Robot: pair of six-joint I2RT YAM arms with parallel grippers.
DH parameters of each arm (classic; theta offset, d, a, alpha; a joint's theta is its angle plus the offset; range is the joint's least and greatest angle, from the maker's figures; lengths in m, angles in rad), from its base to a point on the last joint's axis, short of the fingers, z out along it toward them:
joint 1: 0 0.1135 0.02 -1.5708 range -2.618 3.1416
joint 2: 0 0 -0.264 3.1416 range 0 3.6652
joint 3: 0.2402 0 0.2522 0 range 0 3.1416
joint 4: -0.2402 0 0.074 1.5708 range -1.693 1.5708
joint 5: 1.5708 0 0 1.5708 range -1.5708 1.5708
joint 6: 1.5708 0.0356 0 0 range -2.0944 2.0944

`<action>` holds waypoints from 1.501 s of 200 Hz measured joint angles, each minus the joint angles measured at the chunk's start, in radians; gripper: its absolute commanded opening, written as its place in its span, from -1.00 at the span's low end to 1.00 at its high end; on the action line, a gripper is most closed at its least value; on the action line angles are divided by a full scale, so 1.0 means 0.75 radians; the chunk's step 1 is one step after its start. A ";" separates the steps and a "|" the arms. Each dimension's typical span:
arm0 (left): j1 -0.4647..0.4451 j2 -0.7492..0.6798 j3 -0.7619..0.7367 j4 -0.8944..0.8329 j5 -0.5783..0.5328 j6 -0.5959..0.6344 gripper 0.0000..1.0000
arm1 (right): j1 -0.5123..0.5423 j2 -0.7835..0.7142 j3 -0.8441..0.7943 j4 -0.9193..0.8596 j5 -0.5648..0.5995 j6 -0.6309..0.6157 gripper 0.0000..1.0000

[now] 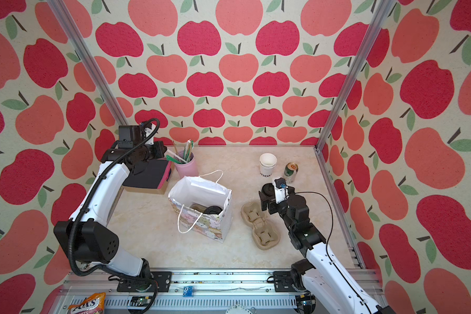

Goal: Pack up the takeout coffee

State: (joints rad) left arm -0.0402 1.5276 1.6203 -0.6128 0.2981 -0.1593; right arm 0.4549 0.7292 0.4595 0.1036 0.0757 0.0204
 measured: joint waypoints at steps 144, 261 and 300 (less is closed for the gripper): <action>-0.256 -0.352 0.560 -0.556 -0.182 0.035 -1.00 | -0.006 -0.005 0.000 0.000 0.001 0.000 0.99; -0.898 -0.156 0.911 -1.144 -0.523 -0.021 -1.00 | -0.007 0.015 -0.003 0.000 0.001 0.000 0.99; -0.972 -0.124 0.952 -1.236 -0.597 -0.040 -1.00 | -0.008 0.018 -0.003 0.000 0.001 0.000 0.99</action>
State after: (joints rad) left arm -0.7692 1.4345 2.3341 -1.5402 -0.1497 -0.1894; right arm 0.4488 0.7429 0.4576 0.1036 0.0765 0.0204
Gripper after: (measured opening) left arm 0.044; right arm 0.993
